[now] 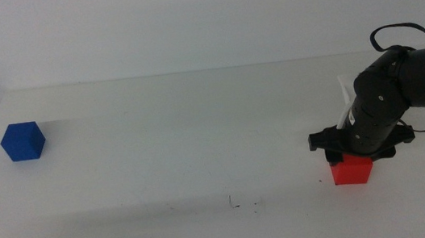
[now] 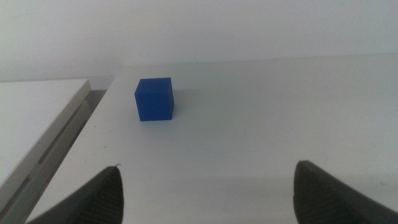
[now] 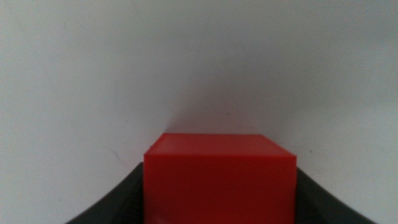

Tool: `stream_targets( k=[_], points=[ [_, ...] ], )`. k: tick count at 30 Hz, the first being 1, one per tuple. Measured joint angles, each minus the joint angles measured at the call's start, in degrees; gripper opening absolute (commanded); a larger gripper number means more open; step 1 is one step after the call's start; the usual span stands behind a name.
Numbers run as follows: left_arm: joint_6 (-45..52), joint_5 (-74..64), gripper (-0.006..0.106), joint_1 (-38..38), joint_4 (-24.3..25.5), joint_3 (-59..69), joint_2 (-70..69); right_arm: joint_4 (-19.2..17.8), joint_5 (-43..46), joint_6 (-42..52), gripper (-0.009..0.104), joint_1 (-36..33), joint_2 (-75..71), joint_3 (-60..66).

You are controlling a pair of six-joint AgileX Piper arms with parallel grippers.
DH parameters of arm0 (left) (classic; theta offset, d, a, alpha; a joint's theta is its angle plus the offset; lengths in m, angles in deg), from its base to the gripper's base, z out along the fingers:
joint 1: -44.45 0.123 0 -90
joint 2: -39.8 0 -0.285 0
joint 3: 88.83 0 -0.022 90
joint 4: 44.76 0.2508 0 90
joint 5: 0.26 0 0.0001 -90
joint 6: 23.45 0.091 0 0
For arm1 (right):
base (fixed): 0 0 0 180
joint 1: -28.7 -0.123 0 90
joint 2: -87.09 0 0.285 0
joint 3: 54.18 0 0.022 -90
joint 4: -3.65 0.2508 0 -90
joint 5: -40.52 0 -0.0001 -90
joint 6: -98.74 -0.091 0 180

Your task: Stack red cubes first, then green, then blue cubes in a specific spot.

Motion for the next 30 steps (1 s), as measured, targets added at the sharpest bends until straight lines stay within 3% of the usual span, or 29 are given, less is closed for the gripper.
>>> stream_targets(
  k=[2, 4, 12, 18, 30],
  points=[
    [0.0, 0.0, 0.094, 0.0, 0.0, 0.0, 0.0, 0.0, 0.15, -0.16, 0.015, 0.0, -0.02, -0.1],
    [0.0, 0.0, 0.094, 0.0, 0.0, 0.0, 0.0, -0.13, -1.37, -0.41, 0.01, -0.45, -0.02, -0.71],
    [0.0, 0.0, 0.094, 0.0, 0.0, 0.0, 0.0, -3.35, -14.52, -5.07, 0.013, -9.92, -0.32, -17.26],
    [0.0, 0.0, 0.094, 0.0, 0.0, 0.0, 0.0, -2.14, -17.22, -8.14, 0.013, -17.42, 8.26, -28.34],
    [0.0, 0.0, 0.094, 0.0, 0.0, 0.0, 0.0, -0.45, -17.69, -13.14, 0.013, -21.07, 14.84, -30.62]
  ],
)
